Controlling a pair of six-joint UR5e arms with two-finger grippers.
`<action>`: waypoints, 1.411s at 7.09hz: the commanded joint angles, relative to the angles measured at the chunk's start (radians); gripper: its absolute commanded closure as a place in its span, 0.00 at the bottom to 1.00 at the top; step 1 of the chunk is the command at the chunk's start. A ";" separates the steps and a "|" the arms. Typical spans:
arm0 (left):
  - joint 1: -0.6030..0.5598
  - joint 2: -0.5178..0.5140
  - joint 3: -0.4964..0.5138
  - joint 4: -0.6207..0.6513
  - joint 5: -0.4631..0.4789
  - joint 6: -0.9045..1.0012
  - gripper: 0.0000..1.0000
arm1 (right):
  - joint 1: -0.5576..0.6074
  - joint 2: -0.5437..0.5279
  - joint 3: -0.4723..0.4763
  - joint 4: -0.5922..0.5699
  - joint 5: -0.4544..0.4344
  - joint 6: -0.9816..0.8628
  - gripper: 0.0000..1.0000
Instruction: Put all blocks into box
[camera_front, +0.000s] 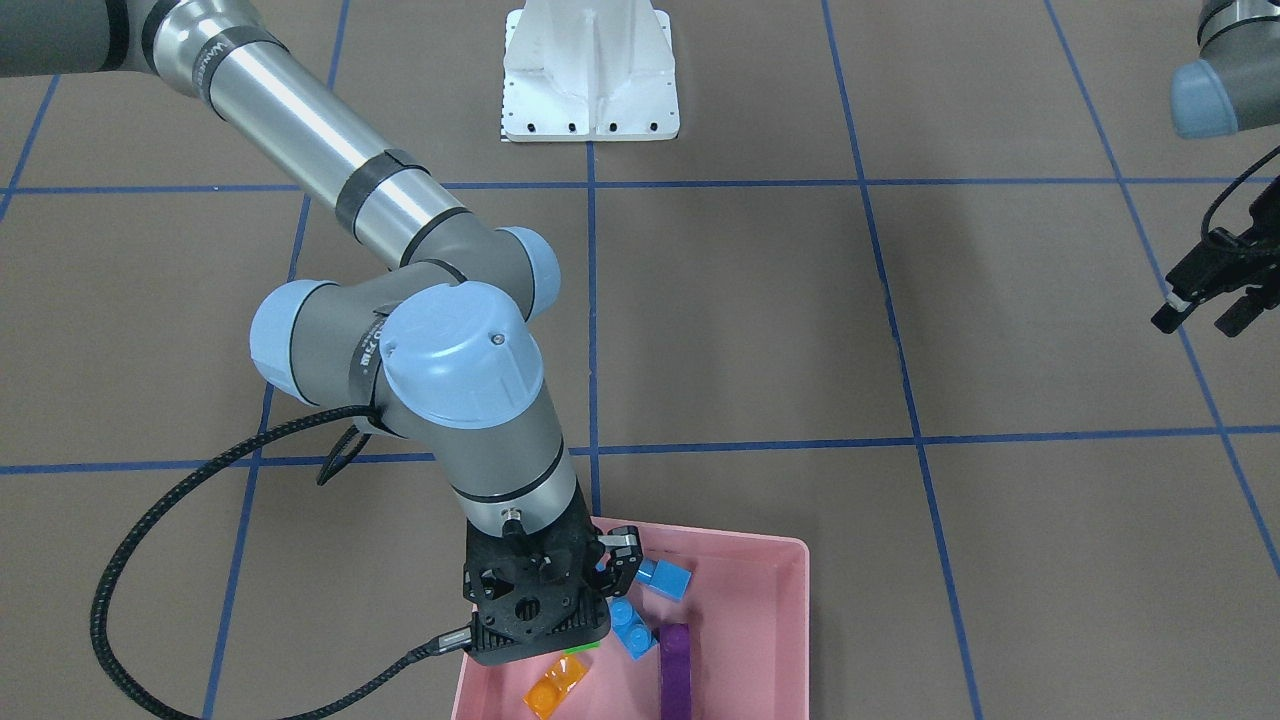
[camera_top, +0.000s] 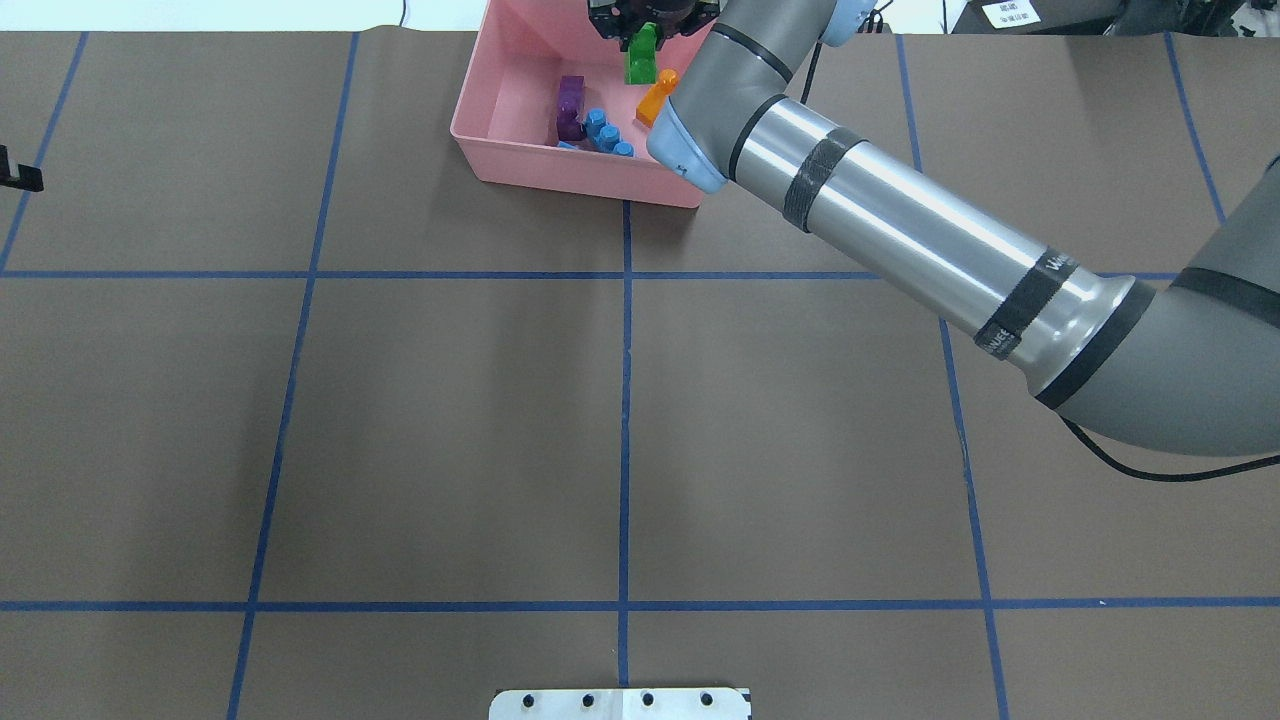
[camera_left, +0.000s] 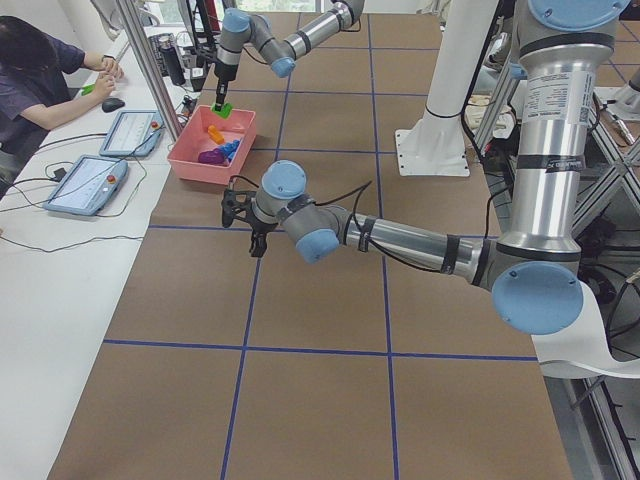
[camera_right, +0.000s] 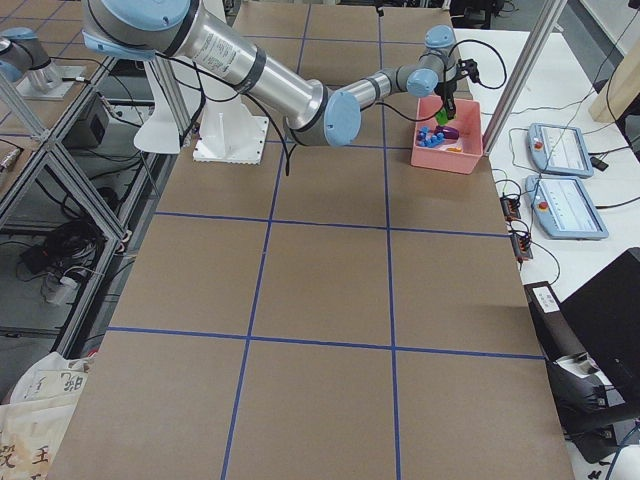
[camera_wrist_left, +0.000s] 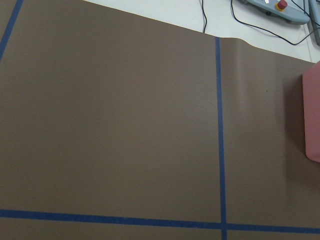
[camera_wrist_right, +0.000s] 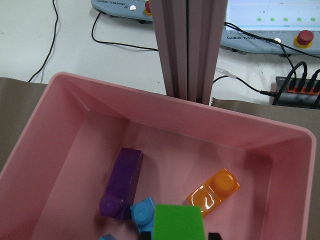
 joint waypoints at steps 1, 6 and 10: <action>-0.001 0.077 -0.037 -0.001 0.119 0.008 0.00 | 0.005 0.004 0.013 -0.016 0.010 -0.020 0.00; -0.137 0.131 -0.077 0.275 0.100 0.643 0.00 | 0.257 -0.395 0.717 -0.672 0.226 -0.544 0.00; -0.175 0.143 -0.216 0.646 0.101 0.835 0.00 | 0.334 -0.954 1.073 -0.642 0.231 -0.618 0.00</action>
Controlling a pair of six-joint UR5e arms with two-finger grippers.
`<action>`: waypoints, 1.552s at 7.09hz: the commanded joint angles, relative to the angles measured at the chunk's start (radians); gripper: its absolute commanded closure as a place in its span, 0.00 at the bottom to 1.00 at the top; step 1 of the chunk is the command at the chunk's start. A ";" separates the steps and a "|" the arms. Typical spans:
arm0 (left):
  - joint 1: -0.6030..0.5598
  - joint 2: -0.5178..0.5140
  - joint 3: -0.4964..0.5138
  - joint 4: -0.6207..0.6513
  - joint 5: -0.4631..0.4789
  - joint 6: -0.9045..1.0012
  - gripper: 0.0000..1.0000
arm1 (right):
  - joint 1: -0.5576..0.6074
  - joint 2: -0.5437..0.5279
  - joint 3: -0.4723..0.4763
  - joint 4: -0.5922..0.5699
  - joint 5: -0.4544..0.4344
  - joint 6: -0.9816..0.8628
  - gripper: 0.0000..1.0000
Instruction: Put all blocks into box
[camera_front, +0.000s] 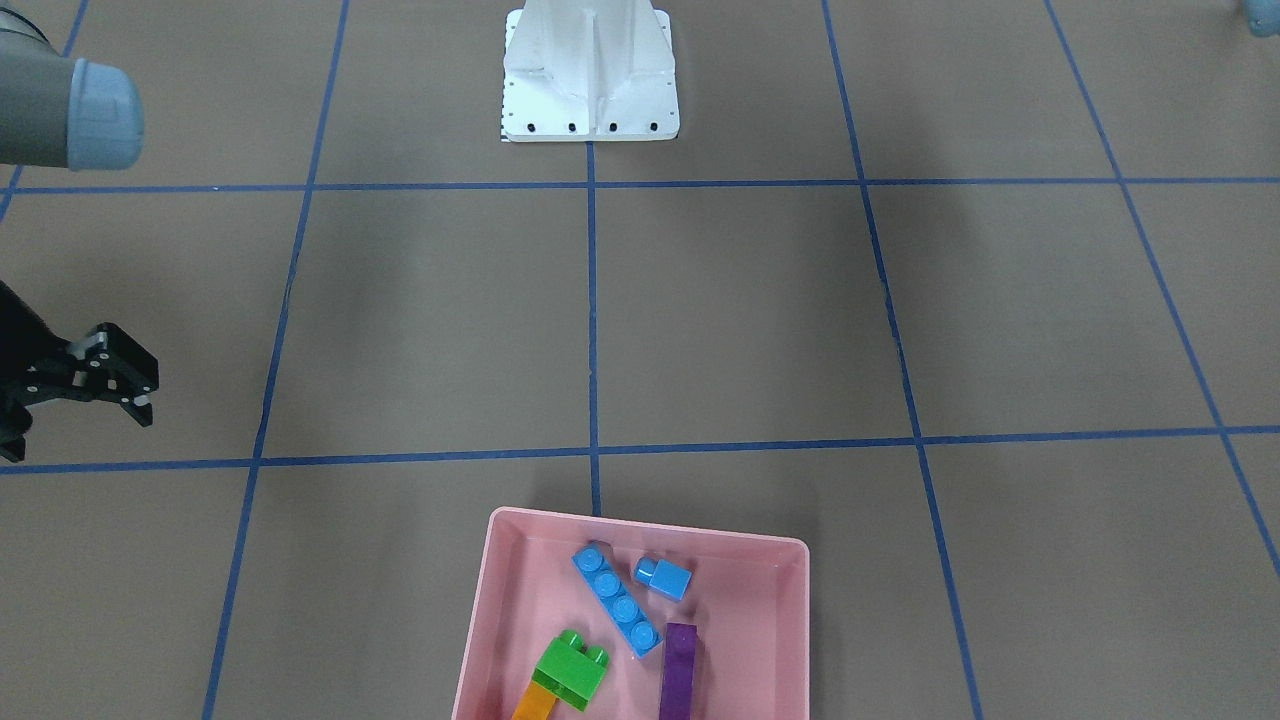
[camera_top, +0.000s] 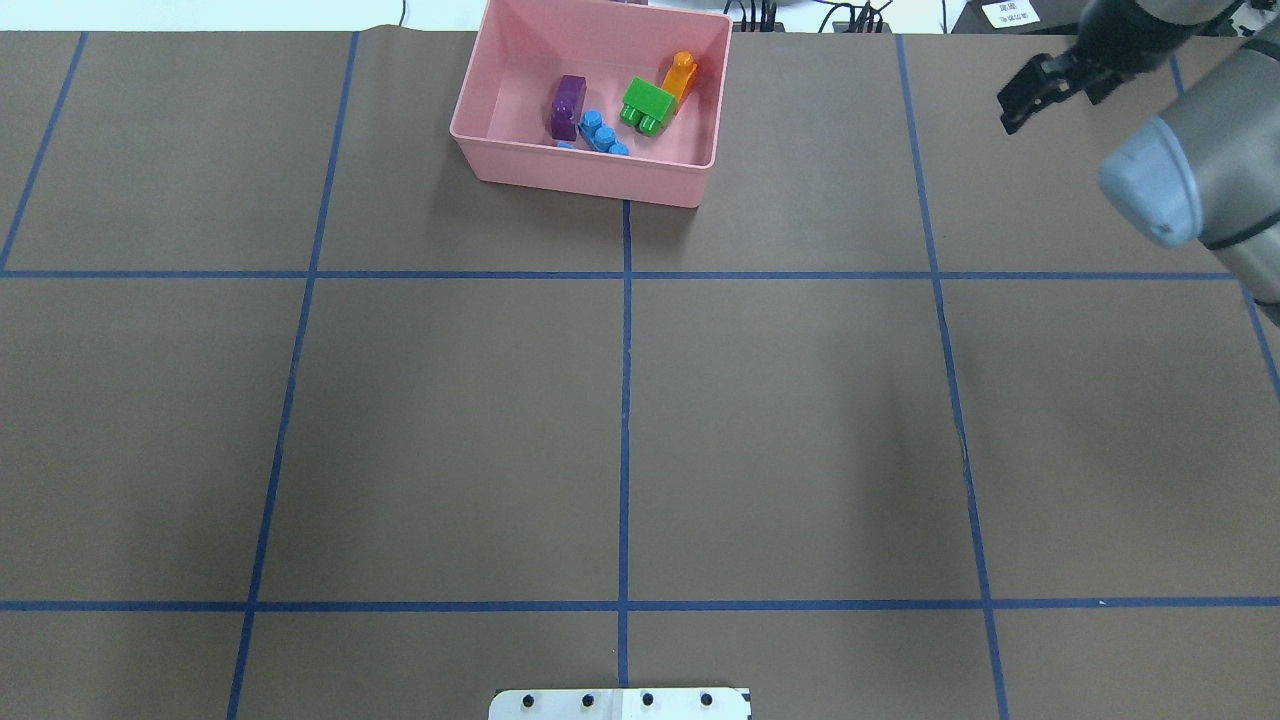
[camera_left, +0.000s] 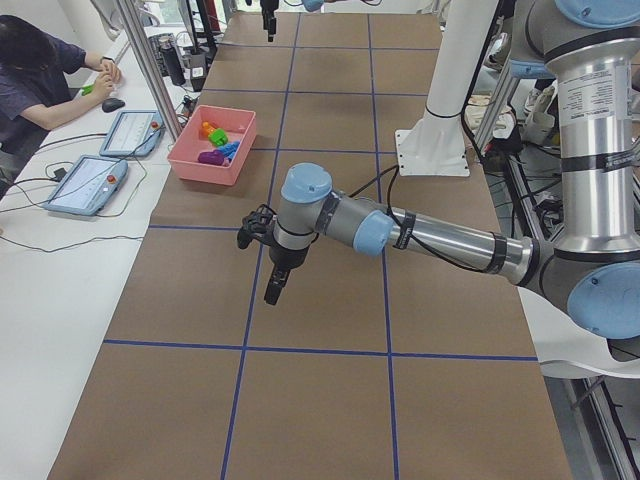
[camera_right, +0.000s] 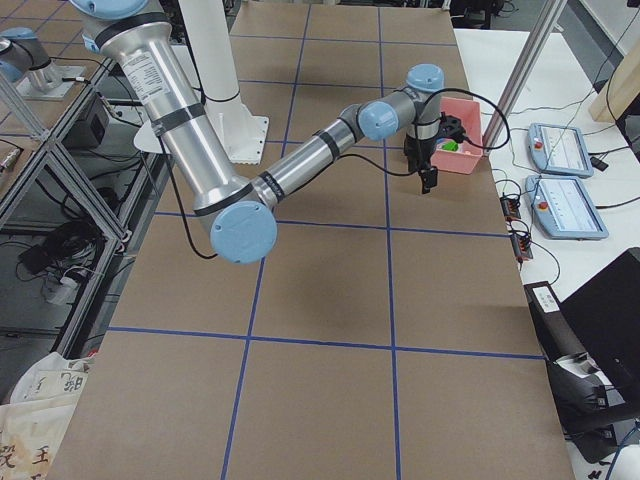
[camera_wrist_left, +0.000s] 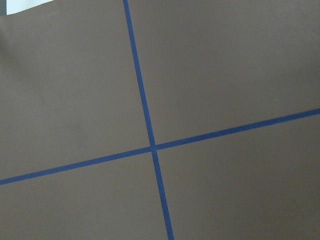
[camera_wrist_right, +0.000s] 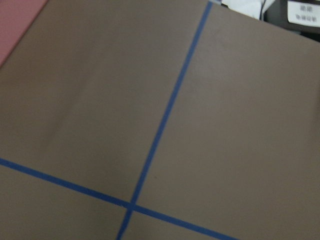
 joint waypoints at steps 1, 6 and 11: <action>-0.002 0.028 0.034 0.041 -0.003 0.018 0.00 | 0.103 -0.240 0.084 0.022 0.004 -0.027 0.00; -0.051 0.013 0.172 0.038 -0.217 0.084 0.00 | 0.375 -0.478 -0.017 0.074 0.360 -0.268 0.00; -0.065 0.011 0.174 0.038 -0.176 0.080 0.00 | 0.444 -0.545 -0.026 0.074 0.246 -0.431 0.00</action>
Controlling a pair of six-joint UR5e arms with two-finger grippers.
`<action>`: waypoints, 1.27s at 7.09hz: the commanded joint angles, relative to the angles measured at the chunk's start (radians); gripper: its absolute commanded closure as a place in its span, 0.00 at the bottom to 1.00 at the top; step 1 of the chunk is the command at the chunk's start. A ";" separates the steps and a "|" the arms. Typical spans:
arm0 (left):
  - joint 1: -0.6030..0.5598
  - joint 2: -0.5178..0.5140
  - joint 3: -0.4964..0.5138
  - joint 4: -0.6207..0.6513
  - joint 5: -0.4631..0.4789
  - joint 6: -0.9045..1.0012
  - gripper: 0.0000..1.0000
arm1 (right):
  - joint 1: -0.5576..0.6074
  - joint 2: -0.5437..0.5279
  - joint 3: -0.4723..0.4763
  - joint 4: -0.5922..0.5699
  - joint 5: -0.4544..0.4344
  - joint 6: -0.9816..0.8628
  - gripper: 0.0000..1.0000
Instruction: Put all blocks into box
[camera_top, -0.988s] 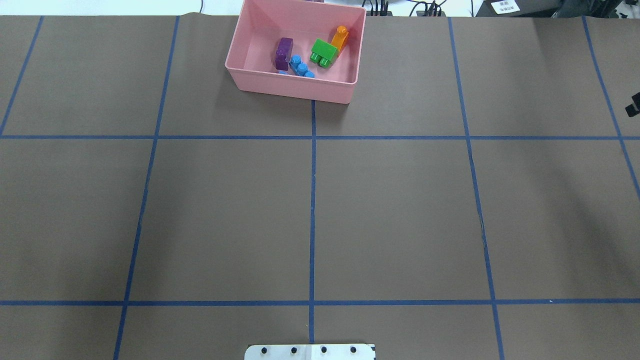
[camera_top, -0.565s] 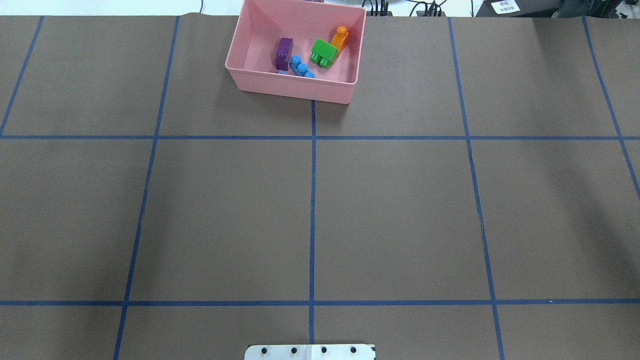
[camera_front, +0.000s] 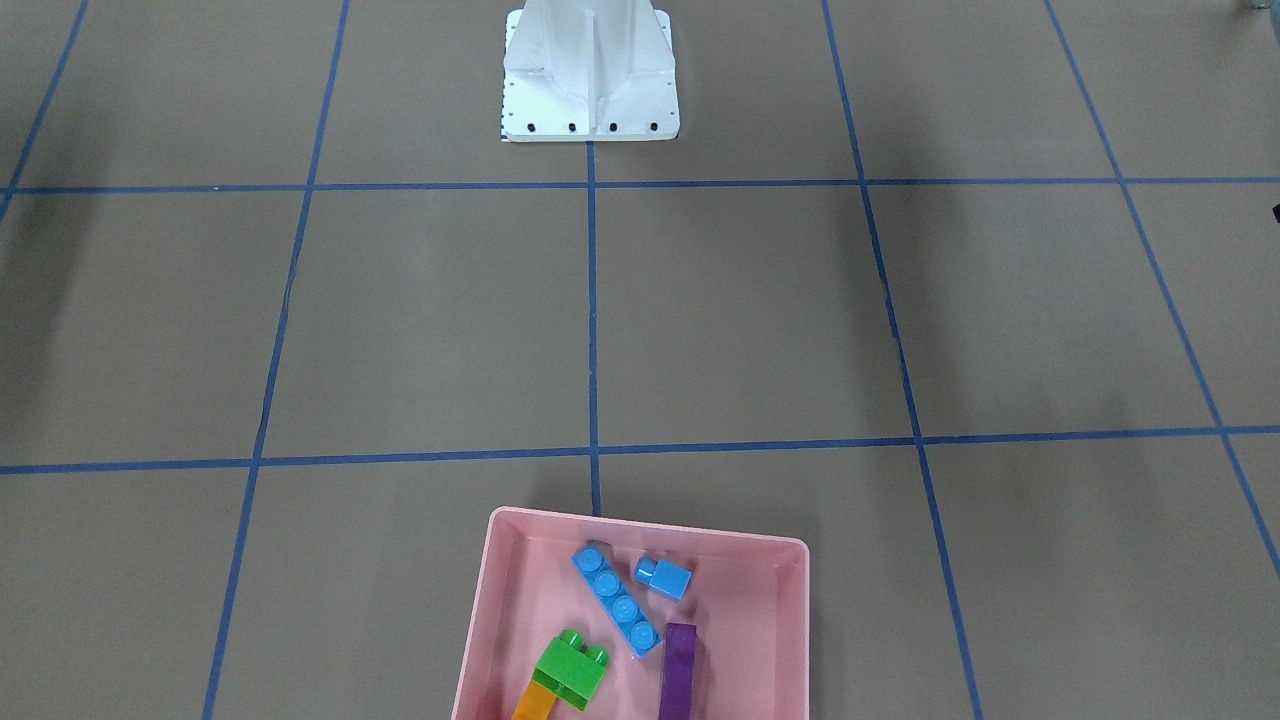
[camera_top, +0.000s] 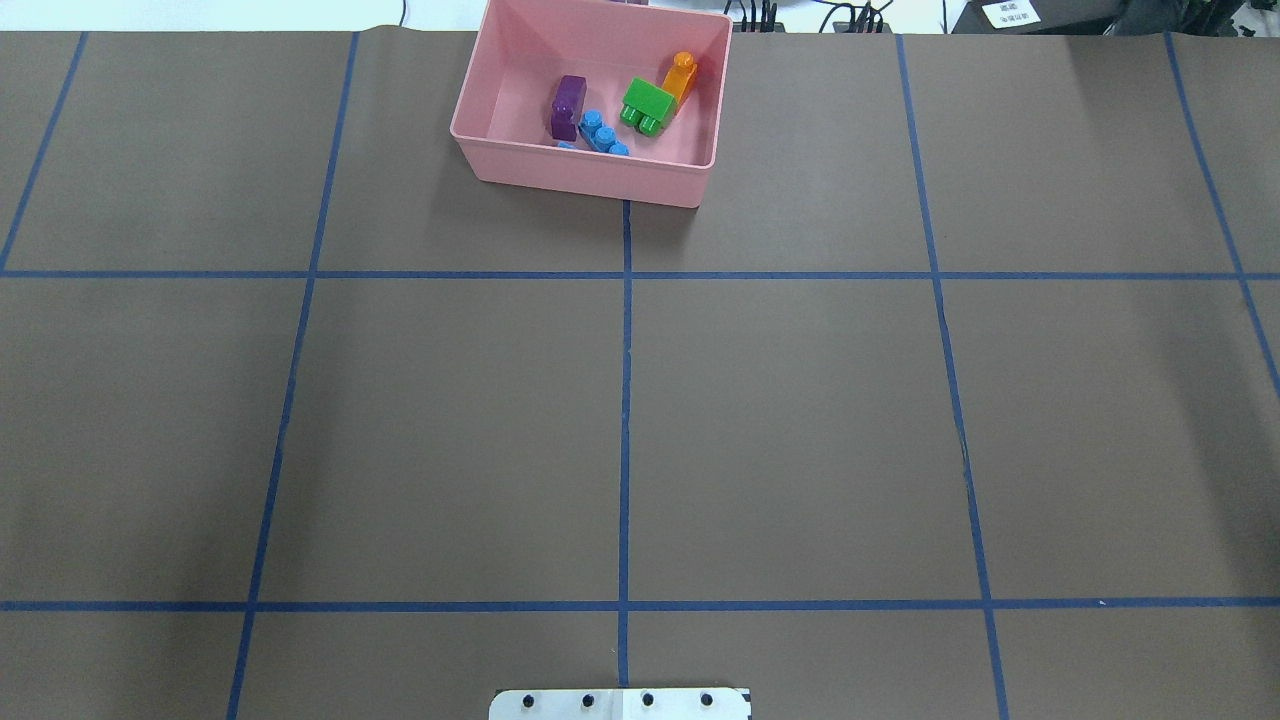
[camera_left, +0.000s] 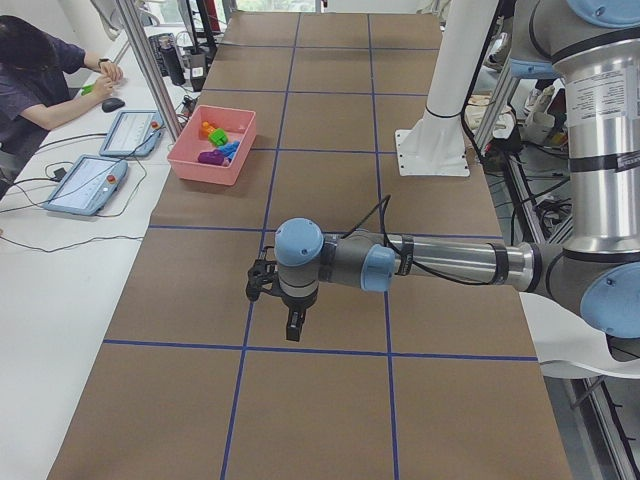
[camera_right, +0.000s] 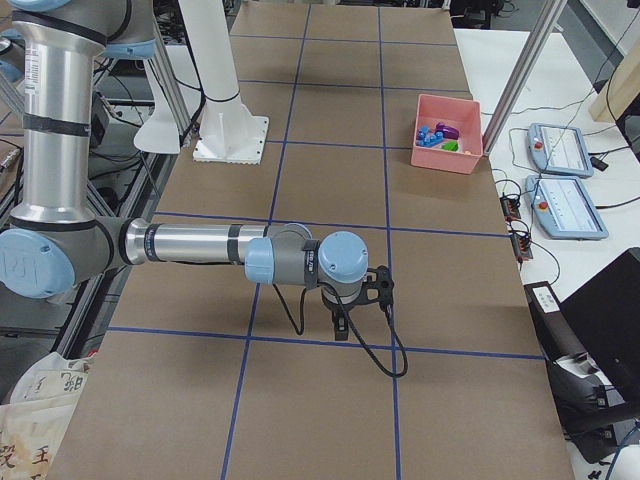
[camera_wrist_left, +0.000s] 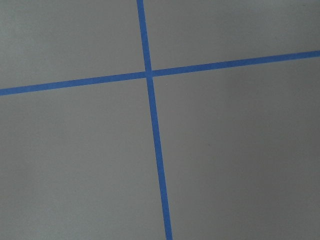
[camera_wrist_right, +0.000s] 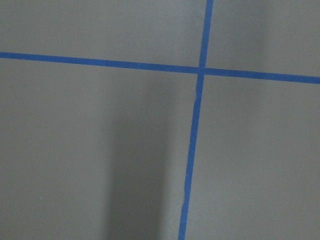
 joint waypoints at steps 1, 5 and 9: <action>0.001 -0.006 0.001 0.002 0.068 -0.004 0.00 | 0.005 0.011 0.005 -0.001 -0.062 0.002 0.00; -0.001 -0.003 0.000 0.003 0.062 -0.007 0.00 | 0.005 0.016 0.000 -0.001 -0.043 0.005 0.00; -0.022 -0.072 0.021 0.037 0.061 -0.009 0.00 | 0.005 0.016 0.003 -0.002 -0.039 0.005 0.00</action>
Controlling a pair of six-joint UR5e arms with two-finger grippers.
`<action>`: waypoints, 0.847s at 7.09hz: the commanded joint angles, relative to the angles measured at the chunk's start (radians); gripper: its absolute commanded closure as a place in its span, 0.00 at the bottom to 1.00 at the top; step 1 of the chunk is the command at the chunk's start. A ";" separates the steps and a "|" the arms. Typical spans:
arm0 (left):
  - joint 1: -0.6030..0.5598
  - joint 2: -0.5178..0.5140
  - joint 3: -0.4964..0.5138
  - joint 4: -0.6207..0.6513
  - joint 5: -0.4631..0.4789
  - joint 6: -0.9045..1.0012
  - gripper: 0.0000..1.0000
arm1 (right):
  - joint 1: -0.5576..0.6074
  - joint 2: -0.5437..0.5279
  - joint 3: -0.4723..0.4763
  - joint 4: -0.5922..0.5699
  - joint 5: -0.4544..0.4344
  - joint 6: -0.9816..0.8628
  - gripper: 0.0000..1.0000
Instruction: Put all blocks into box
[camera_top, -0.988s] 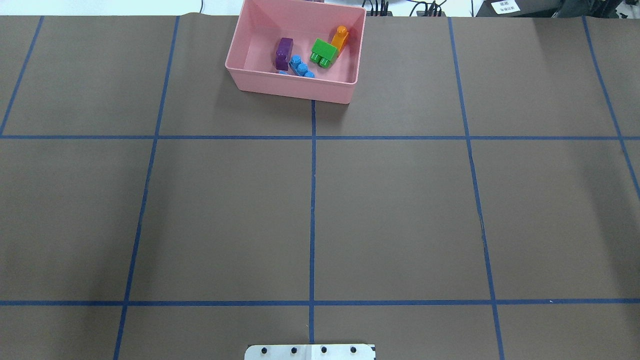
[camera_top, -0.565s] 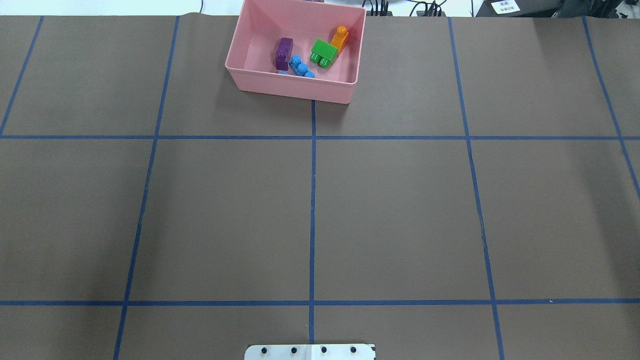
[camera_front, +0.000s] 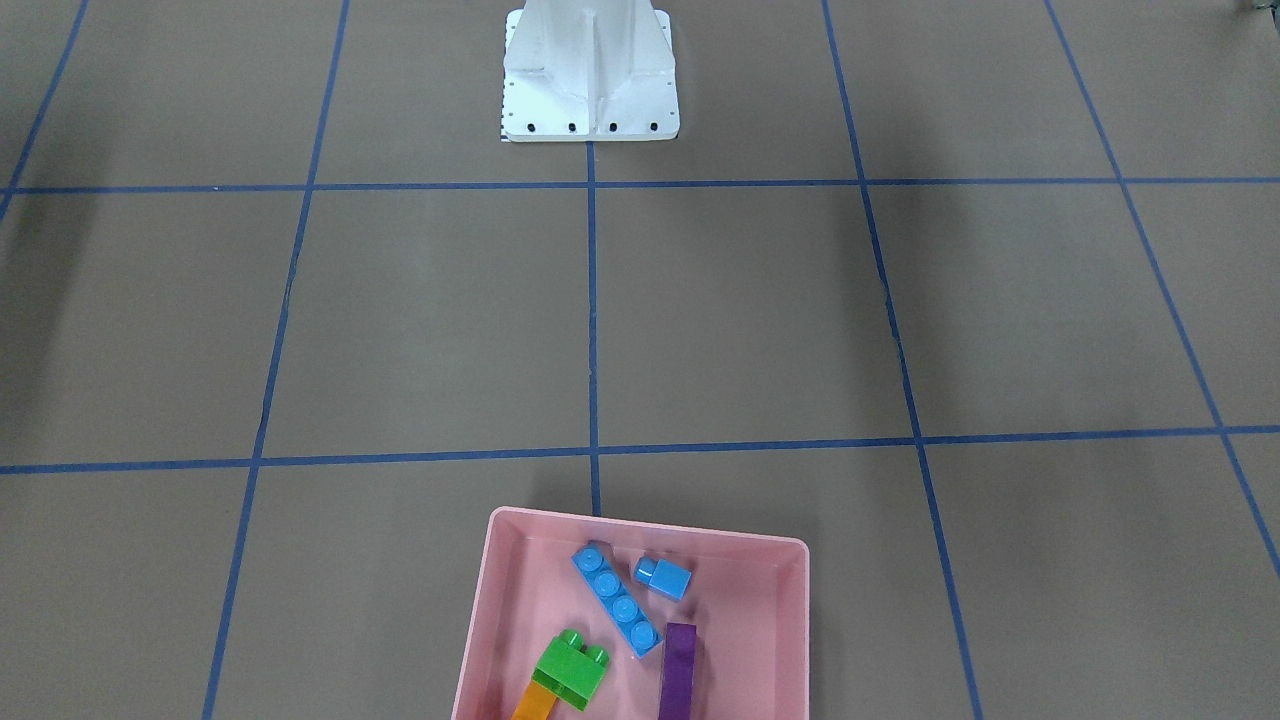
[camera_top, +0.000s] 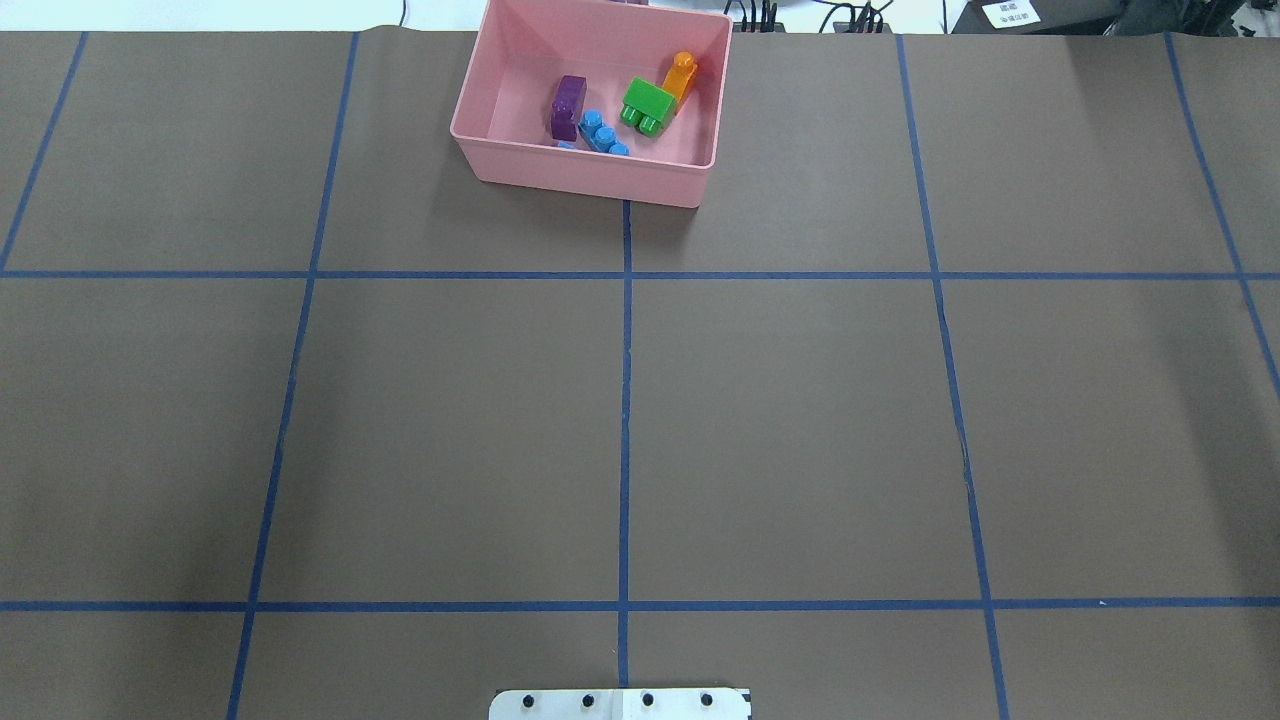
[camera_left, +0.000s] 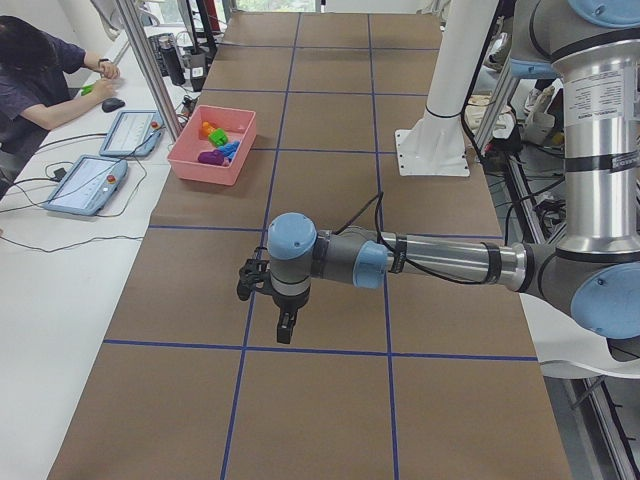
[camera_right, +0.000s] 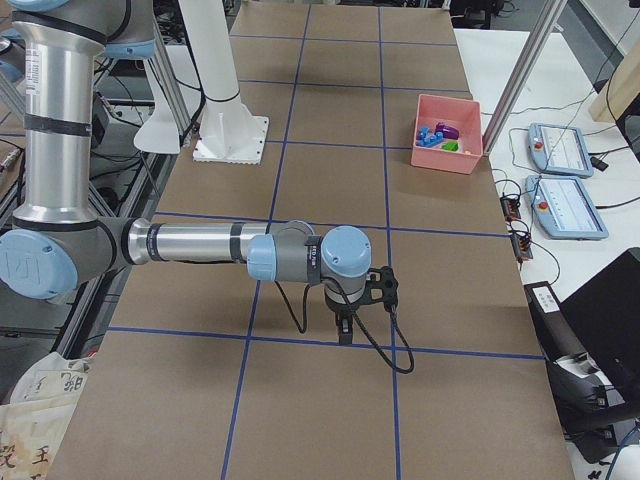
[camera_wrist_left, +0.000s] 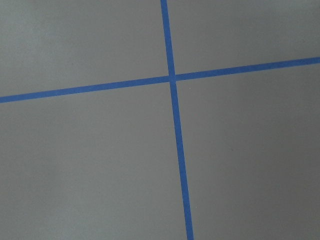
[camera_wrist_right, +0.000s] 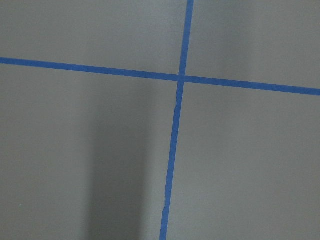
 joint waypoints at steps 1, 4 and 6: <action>-0.018 -0.035 0.007 0.043 -0.001 0.001 0.00 | 0.000 -0.001 -0.001 -0.001 0.009 0.000 0.00; -0.018 -0.035 0.016 0.043 -0.001 0.001 0.00 | 0.029 -0.003 0.001 -0.010 0.032 0.000 0.00; -0.018 -0.038 0.018 0.043 0.000 0.001 0.00 | 0.029 -0.003 -0.006 -0.010 0.032 0.000 0.00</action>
